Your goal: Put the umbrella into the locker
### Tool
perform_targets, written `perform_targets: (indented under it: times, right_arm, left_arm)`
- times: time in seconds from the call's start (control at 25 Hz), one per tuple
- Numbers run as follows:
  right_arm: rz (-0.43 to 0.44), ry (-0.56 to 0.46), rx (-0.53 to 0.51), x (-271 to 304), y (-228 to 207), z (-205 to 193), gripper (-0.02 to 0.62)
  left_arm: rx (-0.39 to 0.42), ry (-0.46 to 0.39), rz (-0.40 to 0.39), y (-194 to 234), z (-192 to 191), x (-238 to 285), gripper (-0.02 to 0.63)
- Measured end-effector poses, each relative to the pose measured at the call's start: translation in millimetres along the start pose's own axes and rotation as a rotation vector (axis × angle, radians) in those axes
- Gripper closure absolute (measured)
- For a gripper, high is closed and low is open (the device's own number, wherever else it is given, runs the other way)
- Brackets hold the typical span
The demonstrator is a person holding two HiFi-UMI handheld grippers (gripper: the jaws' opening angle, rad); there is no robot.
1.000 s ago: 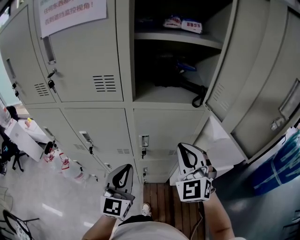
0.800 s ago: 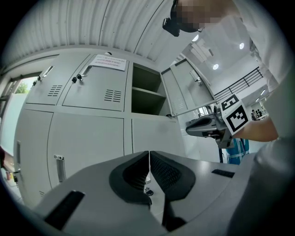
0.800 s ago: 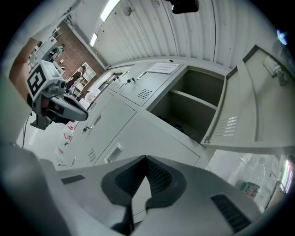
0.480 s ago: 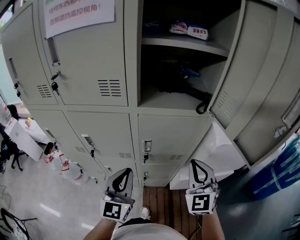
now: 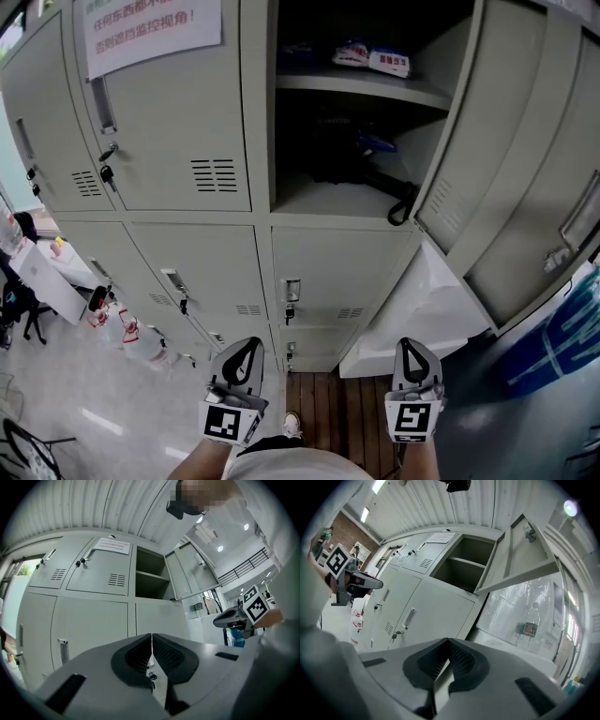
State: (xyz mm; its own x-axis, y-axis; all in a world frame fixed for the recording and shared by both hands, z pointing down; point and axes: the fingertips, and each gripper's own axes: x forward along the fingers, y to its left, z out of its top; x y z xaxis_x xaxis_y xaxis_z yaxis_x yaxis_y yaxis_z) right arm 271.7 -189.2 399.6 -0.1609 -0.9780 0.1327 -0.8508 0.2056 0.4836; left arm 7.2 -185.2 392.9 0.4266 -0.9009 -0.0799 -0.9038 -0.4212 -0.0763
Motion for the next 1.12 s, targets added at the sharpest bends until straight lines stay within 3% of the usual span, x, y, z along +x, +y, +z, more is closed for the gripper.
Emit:
perform_targets:
  times: [0.4, 1.12]
  right_arm:
    - [-0.019, 0.005, 0.033, -13, -6, -6, 0.577]
    - [0.025, 0.002, 0.025, -12, 5, -3, 0.578]
  left_arm:
    - [0.001, -0.002, 0.003, -3, 1, -4, 0.578]
    - [-0.012, -0.010, 0.013, 0, -2, 1, 0.578]
